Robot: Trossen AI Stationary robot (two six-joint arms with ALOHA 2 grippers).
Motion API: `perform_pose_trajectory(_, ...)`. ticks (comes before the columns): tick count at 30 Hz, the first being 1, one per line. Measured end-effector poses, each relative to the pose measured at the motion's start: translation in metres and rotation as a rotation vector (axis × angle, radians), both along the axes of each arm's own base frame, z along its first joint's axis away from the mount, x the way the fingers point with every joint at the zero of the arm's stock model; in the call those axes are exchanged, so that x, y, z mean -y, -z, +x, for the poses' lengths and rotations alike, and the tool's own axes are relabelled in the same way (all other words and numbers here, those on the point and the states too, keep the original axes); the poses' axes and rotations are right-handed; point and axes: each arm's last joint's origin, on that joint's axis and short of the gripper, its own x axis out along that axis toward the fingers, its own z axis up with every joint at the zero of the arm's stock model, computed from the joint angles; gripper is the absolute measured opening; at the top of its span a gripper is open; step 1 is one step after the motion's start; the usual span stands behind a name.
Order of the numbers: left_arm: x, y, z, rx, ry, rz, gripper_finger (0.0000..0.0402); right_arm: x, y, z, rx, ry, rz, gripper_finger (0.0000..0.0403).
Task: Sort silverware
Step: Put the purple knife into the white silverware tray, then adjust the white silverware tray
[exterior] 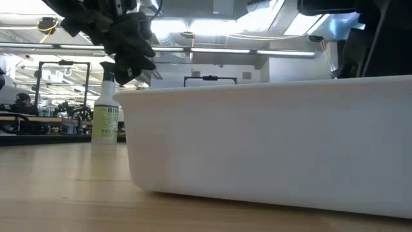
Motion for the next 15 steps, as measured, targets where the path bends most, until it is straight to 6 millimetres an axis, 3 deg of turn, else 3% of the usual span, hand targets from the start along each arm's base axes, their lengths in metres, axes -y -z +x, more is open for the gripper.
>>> perform_pose_trajectory(7, -0.001, -0.005, 0.004, 0.053, -0.079, 0.017, 0.0115, 0.010, -0.009, 0.003, 0.003, 0.018, -0.005, 0.0111)
perform_pose_trajectory(15, 0.017, -0.009, 0.010, 0.090, -0.076, 0.081, 0.0115, 0.027, -0.081, -0.027, -0.250, 0.093, -0.238, 0.0122)
